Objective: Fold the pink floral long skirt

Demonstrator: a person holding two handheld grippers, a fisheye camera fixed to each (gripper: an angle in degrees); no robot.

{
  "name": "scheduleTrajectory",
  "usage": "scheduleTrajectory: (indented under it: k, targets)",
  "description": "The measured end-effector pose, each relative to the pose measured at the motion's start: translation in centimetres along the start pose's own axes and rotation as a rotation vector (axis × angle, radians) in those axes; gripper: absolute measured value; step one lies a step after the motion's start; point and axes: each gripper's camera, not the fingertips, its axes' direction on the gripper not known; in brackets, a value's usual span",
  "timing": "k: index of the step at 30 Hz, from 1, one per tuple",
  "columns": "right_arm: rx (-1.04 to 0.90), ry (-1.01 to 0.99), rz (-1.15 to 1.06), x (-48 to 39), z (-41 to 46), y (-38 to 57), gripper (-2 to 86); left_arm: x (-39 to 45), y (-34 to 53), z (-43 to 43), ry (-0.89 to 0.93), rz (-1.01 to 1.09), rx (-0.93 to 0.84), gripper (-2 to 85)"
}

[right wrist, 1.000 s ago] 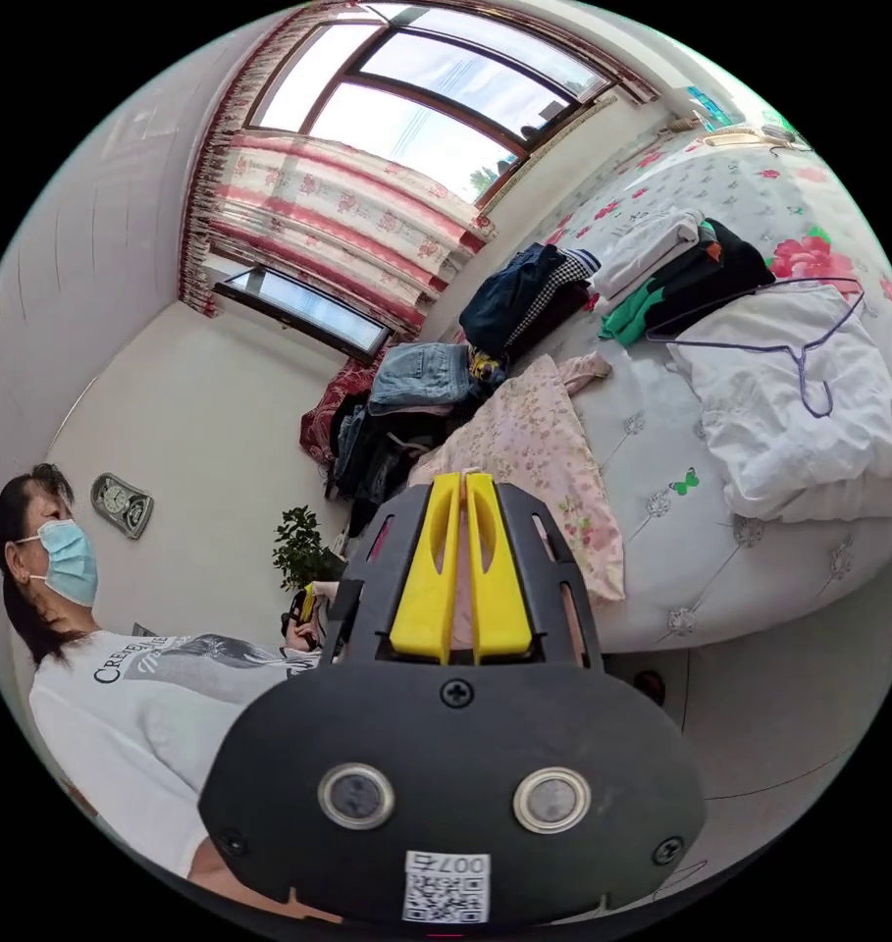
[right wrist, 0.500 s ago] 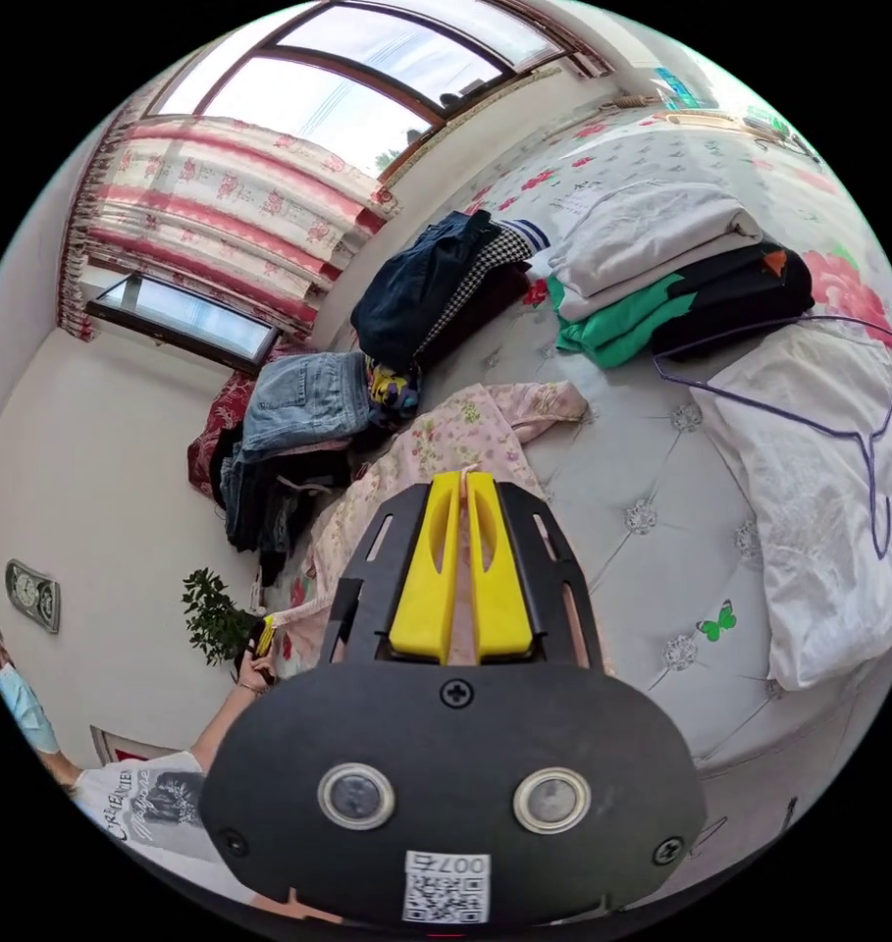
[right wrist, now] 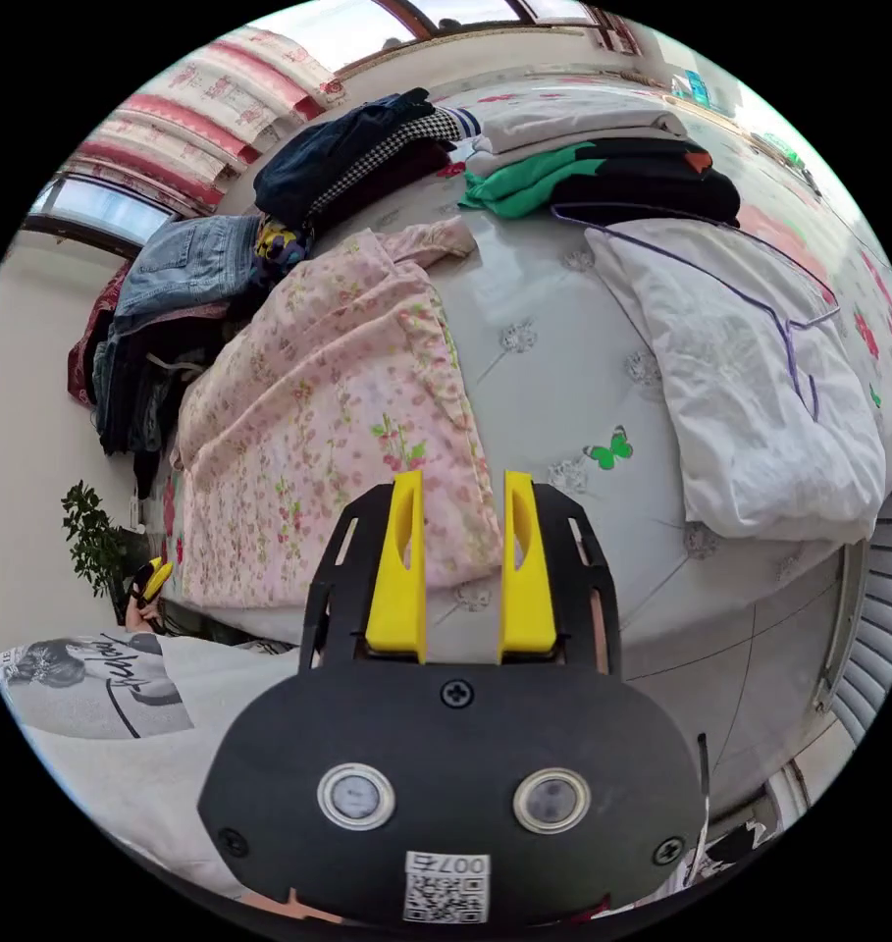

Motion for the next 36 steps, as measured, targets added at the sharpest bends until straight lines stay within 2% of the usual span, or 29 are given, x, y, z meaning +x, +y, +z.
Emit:
scheduleTrajectory:
  k: [4, 9, 11, 13, 15, 17, 19, 20, 22, 23, 25, 28, 31, 36]
  targets:
    - [-0.05, 0.072, -0.057, 0.0, 0.7, 2.1, 8.8, 0.6, 5.9, 1.1, -0.064, -0.029, -0.036, 12.1]
    - [-0.099, 0.071, -0.131, -0.7, 2.6, 0.3, 8.2, 1.1, 7.1, 4.4, -0.104, 0.043, -0.05, 11.9]
    - [-0.138, 0.086, -0.175, -1.4, 3.8, -0.3, 7.4, 1.7, 6.9, 5.1, -0.131, 0.065, -0.047, 9.8]
    - [-0.146, 0.237, -0.25, -2.7, 4.7, -0.1, 4.8, 2.1, 7.0, 5.9, -0.209, 0.073, -0.068, 3.4]
    - [-0.146, 0.294, -0.315, -3.4, 4.9, 0.4, 2.1, 1.8, 7.4, 6.5, -0.169, 0.085, -0.105, 0.4]
    - [-0.202, 0.216, -0.348, -3.5, 4.9, 0.9, 0.9, 1.1, 7.9, 6.4, -0.054, 0.065, -0.138, -0.4]
    - [-0.237, 0.019, -0.355, -2.6, 3.7, 1.4, 0.2, 1.2, 9.6, 3.6, 0.023, 0.085, -0.051, -0.8]
    - [-0.217, -0.036, -0.347, -2.2, 2.8, 1.6, 0.1, 1.1, 10.1, 2.5, 0.056, 0.086, -0.021, -0.8]
    - [-0.104, -0.269, -0.315, 0.4, -1.8, 2.5, -0.2, 1.0, 12.3, -2.1, 0.246, 0.097, 0.079, -0.9]
    - [-0.076, -0.315, -0.306, 1.1, -3.1, 2.8, -0.2, 1.0, 12.9, -3.4, 0.303, 0.105, 0.103, -0.9]
    - [-0.012, -0.472, -0.305, 3.6, -8.2, 4.0, -0.3, 2.1, 15.2, -8.7, 0.467, 0.204, 0.18, -0.9]
    - [0.085, -0.599, -0.307, 6.0, -14.4, 5.8, -0.3, 3.5, 17.3, -14.6, 0.51, 0.316, 0.225, -0.9]
    - [0.141, -0.684, -0.282, 8.2, -18.2, 6.8, -0.3, 3.2, 17.9, -17.6, 0.491, 0.336, 0.226, -1.0]
    - [0.143, -0.732, -0.241, 8.7, -18.3, 3.3, -0.3, 0.3, 13.0, -14.5, 0.504, 0.257, 0.144, -1.0]
